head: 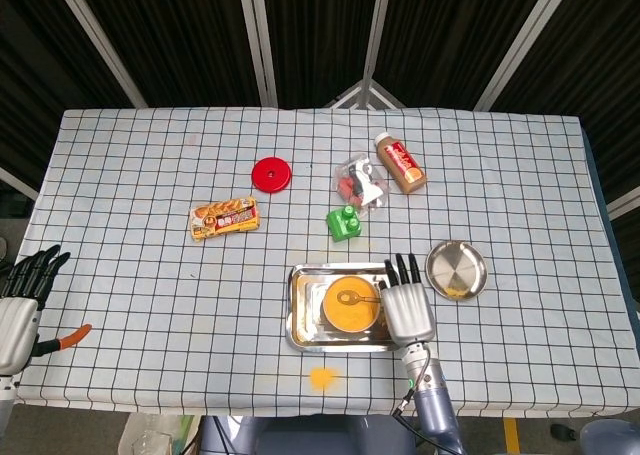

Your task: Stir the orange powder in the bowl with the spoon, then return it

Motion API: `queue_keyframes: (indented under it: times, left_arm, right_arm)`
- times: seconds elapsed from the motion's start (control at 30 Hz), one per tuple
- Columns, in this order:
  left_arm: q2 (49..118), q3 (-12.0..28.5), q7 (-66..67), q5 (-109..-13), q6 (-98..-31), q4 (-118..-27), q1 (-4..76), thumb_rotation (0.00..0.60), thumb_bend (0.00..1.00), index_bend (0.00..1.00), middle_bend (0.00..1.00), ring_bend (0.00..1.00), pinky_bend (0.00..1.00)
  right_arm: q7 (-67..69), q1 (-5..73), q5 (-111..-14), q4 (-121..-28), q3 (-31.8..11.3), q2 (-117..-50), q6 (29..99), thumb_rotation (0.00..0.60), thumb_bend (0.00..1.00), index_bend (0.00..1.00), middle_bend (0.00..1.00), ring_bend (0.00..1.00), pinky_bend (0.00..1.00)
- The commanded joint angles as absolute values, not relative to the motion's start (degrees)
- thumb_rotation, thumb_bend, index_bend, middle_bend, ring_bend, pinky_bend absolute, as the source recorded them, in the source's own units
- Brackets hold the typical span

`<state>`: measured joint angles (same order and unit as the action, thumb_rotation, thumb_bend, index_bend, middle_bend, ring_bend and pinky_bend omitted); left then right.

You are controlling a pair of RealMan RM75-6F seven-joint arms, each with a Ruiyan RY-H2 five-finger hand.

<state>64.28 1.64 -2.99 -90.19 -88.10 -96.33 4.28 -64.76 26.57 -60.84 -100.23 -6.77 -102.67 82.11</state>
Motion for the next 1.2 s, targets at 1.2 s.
queue_keyframes:
  times: [1.2]
  left_arm:
    - [63.9,1.4,-3.4,-89.4,-87.3,-97.1,4.3,0.600,0.00,0.00,0.00,0.00,0.00]
  right_arm:
    - [-64.5,27.5,-60.6,-99.2,-6.4,-103.5,82.4,0.600,0.51,0.54,0.51,0.15,0.00]
